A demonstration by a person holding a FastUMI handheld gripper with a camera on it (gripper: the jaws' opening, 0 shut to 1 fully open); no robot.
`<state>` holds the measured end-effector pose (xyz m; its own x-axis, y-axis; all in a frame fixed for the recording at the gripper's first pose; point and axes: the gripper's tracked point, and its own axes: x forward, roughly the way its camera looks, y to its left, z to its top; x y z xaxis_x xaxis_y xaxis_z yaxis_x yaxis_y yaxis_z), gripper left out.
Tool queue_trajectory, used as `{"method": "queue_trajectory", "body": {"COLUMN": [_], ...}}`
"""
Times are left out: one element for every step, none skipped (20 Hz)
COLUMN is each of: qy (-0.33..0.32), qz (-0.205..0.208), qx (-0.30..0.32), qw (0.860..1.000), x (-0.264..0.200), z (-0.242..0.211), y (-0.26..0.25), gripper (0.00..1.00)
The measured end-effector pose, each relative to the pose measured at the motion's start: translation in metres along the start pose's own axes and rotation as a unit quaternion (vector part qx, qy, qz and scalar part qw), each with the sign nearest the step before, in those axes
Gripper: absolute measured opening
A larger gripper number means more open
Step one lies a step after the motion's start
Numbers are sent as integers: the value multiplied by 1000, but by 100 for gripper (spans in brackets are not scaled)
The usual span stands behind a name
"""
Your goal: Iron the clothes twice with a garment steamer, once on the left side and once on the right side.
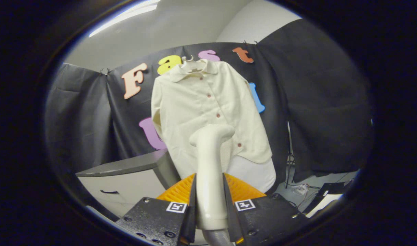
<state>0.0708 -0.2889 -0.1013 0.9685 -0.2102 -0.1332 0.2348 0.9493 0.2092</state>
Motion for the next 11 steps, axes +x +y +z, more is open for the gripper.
{"method": "queue_trajectory", "body": {"qy": [-9, -16, -21, -29, -39, -49, -52, -52, -50, -53, -56], "qz": [7, 12, 14, 13, 16, 22, 29, 36, 39, 45, 53], "qx": [-7, -15, -30, -47, -60, -64, -59, -54, -52, -57, -64], "qw": [1000, 1000, 999, 998, 997, 997, 996, 997, 997, 996, 995], "x": [-8, -14, -21, -28, -36, -41, -46, -53, -58, -65, -72], "z": [12, 23, 32, 41, 52, 60, 67, 70, 72, 75, 78], "y": [17, 34, 47, 59, 72, 86, 100, 111, 123, 134, 145], "gripper": [37, 37, 37, 37, 37, 37, 37, 37, 37, 37, 37]}}
